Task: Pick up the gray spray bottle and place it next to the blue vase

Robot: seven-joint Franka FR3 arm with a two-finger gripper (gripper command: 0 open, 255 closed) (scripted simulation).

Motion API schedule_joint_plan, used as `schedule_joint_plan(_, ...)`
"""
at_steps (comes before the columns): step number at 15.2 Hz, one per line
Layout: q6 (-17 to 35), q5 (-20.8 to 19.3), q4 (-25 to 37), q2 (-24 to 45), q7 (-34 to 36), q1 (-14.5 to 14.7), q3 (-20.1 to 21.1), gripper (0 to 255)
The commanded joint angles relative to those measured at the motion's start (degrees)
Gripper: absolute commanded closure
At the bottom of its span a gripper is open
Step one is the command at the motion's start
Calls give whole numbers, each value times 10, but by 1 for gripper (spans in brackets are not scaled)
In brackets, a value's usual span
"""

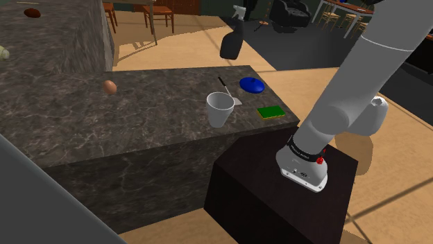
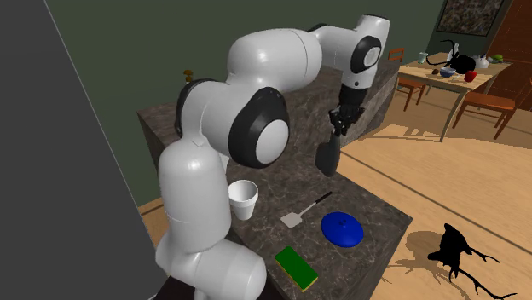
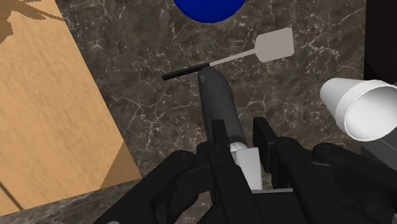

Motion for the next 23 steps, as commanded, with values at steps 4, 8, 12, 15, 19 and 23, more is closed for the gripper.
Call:
schedule_joint_plan(4,1,31,65,77,-71,-41,-29,255)
schedule_joint_plan(8,14,48,83,116,-103,-64,-37,255)
schedule_joint_plan(12,46,47,49,113,-104,-61,-37,255)
schedule_joint_plan(15,69,47,25,113,-106,-59,-36,255)
schedule_joint_plan(19,99,49,-4,114,-109,-58,-35,255)
schedule_joint_plan(23,129,52,-30,118,-112,-57,-34,255)
